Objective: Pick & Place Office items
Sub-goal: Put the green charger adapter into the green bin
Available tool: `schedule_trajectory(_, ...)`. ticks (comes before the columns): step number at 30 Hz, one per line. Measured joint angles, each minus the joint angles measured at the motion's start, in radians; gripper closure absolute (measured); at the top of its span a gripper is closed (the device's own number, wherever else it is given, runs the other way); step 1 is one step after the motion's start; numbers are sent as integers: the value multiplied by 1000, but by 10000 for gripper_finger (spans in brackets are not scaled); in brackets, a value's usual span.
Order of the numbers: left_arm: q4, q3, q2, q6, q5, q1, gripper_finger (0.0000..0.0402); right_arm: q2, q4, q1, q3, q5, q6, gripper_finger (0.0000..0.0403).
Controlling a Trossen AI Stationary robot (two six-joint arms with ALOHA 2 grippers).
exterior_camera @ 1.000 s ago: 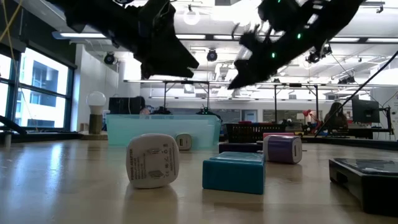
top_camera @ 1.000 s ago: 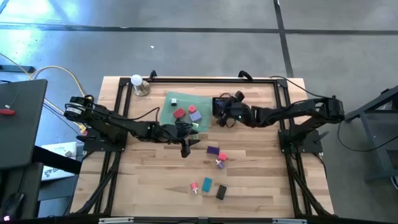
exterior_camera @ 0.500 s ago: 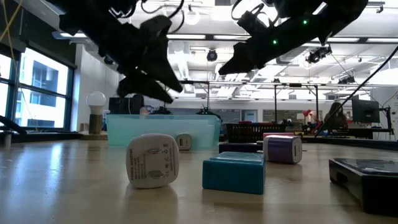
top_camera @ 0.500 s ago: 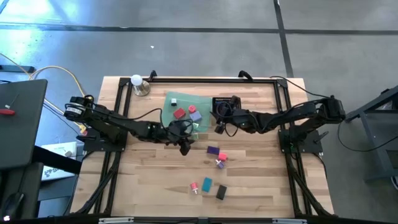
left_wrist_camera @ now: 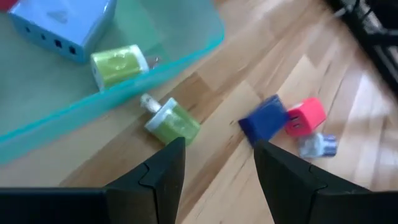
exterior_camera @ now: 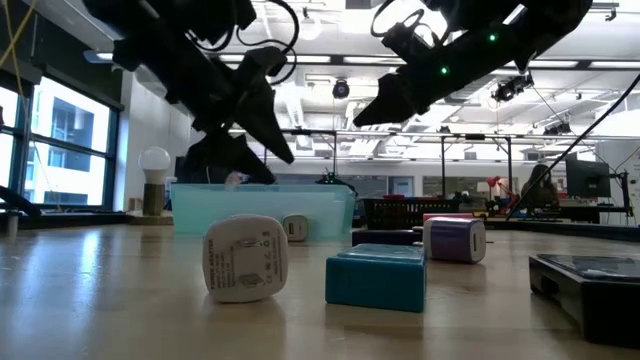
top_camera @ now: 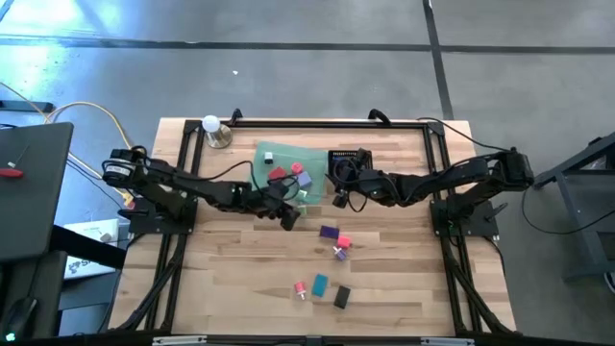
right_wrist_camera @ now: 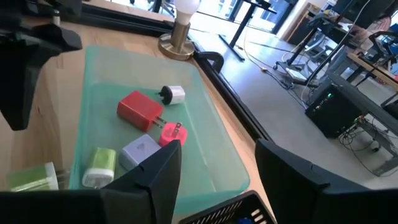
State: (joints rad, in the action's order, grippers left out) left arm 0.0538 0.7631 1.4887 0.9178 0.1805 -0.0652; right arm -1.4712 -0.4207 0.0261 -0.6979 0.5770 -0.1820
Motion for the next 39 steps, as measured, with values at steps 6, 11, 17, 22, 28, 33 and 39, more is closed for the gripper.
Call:
schedule_trajectory(6,92,0,0,-139,-62,3,216,0,14,0,0,-4,1,208)
schedule_trajectory(11,234,4,0,-288,-139,-31,216,0,15,0,0,-4,1,208)
schedule_trajectory(17,267,63,0,-371,-215,-52,216,0,14,0,0,-4,1,208)
schedule_trajectory(22,176,142,0,-469,-285,-52,216,0,14,0,0,-4,1,208)
schedule_trajectory(28,-84,311,8,-716,-322,-70,215,0,14,0,0,-2,-4,208)
schedule_trajectory(33,-248,387,45,-886,-304,-60,215,0,12,0,-1,0,-6,208)
schedule_trajectory(39,-272,383,109,-1046,-371,-53,215,0,27,0,-1,-3,-6,208)
